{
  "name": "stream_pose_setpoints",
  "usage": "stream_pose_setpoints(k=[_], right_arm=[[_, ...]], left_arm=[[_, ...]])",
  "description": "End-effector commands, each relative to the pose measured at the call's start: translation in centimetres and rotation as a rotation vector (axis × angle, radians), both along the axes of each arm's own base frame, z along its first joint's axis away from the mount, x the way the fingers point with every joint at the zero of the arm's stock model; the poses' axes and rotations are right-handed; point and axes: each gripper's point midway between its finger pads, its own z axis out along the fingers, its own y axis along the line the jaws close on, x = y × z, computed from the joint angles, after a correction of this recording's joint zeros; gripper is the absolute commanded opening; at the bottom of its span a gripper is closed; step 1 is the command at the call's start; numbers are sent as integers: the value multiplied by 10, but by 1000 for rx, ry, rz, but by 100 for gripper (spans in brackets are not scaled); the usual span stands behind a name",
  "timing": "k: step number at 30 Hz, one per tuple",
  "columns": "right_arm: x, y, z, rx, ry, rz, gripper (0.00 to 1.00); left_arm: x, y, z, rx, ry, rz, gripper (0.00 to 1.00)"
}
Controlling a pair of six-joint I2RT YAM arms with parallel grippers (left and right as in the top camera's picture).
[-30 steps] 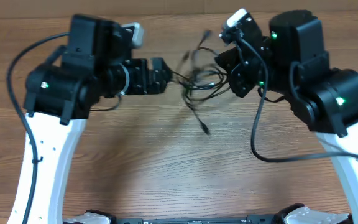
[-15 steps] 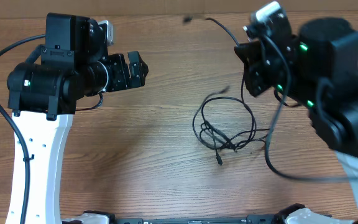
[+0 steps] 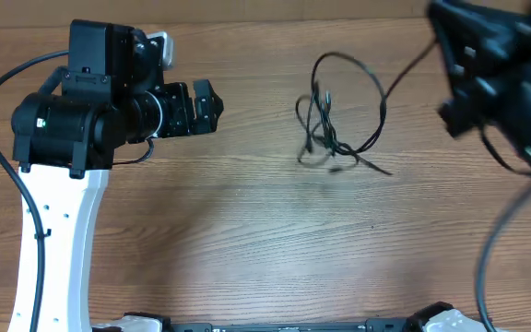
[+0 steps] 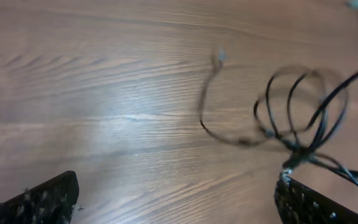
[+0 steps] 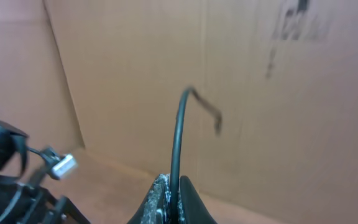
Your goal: Untangle cables
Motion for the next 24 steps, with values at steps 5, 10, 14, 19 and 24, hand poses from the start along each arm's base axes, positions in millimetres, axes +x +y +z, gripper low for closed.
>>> stream_pose_setpoints(k=[5,10,14,19,24], right_arm=[[11,6,-21,-24,79,4,4],[7,10,-31,-38,118,32,4],[-1,19,-41,-48,164,102,4],[-27,44,-39,-24,176,299,4],[-61,55,-20,14,115,451,4]], left_arm=[[-45,-92,24,-52,-299,-769,100],[-46,-124,24,66,-506,-1012,100],[-36,-140,24,105,-593,-1068,99],[-27,-149,5,190,-668,-1210,95],[-13,-155,-21,179,-601,-1228,97]])
